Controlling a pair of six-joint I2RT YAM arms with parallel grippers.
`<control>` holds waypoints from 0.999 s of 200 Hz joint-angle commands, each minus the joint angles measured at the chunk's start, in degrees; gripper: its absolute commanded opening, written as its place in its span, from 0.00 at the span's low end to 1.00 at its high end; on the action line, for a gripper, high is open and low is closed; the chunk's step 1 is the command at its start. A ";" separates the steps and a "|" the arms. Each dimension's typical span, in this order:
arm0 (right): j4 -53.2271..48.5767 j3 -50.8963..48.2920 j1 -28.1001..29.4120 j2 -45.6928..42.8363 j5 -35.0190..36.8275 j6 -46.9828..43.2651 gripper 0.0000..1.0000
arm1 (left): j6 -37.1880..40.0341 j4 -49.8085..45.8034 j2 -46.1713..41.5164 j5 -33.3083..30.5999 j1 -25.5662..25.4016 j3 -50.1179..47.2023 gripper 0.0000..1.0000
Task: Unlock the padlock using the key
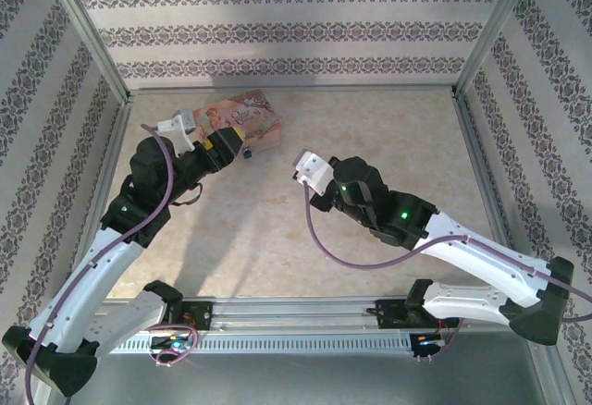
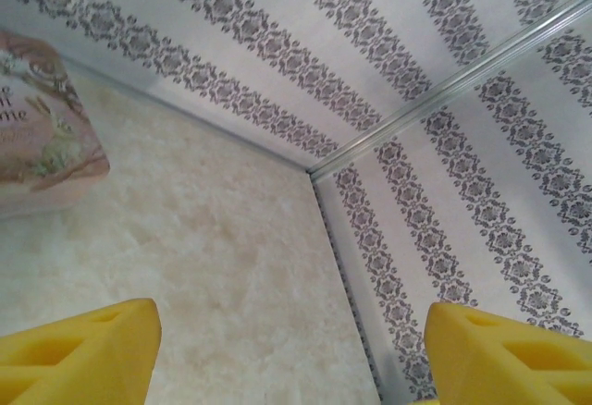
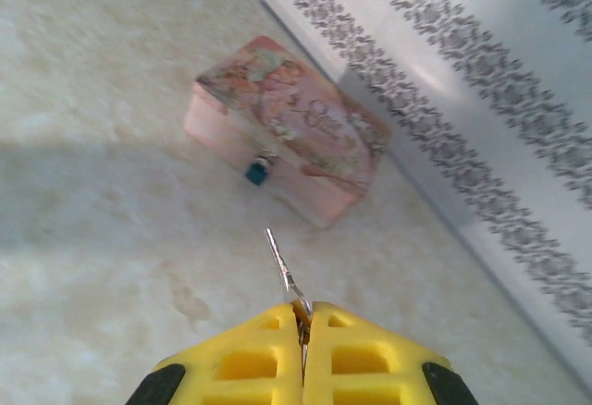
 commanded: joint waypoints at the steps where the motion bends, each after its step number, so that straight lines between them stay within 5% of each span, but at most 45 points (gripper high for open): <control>1: 4.19 -1.43 1.05 -1.63 6.49 -14.58 0.00 | -6.50 -2.99 1.57 5.29 0.61 1.23 0.69; 30: 9.30 -3.60 2.34 -1.05 7.29 -25.17 0.00 | -12.85 1.77 3.87 10.82 0.13 -1.17 0.60; 77: 19.00 -6.88 3.80 1.54 7.95 -36.55 0.00 | -20.58 11.62 6.36 11.35 -2.69 -4.64 0.58; 161: 25.13 -4.93 3.97 6.40 5.65 -41.10 0.00 | -34.92 18.95 10.39 7.88 -6.13 -6.54 0.58; 200: 25.77 -4.34 2.16 5.90 -1.40 -40.84 0.00 | -39.68 20.65 10.44 5.65 -7.08 -6.62 0.46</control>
